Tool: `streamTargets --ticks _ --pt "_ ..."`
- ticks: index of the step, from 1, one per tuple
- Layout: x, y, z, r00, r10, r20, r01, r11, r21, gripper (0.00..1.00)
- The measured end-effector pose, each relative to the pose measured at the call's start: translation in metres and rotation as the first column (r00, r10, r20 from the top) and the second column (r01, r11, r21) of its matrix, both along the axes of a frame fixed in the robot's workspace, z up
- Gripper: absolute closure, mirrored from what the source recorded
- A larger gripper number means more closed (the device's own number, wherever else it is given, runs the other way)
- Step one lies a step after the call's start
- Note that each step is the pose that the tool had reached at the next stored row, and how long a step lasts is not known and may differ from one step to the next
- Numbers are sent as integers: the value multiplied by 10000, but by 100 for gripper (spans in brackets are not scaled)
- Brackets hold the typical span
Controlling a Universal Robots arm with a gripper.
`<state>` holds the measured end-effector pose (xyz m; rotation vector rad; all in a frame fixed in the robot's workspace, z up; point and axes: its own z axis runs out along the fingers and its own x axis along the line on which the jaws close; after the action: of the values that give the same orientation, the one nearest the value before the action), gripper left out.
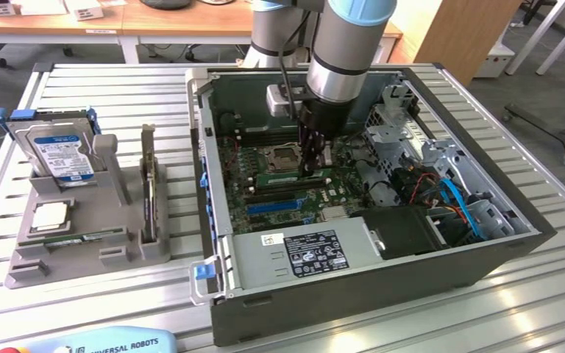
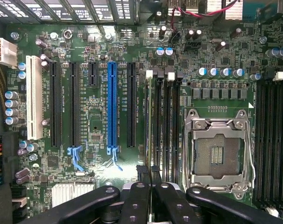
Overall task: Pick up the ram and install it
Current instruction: 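Insert the ram into the slot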
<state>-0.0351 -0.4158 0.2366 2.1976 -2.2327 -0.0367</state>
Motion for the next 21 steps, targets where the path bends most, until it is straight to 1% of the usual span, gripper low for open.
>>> streamTargets --ticks 9,21 --pt "0 8 -1 10000 0 0 0 10000 0 89" --pt "0 8 -24 10000 0 0 0 10000 0 89"
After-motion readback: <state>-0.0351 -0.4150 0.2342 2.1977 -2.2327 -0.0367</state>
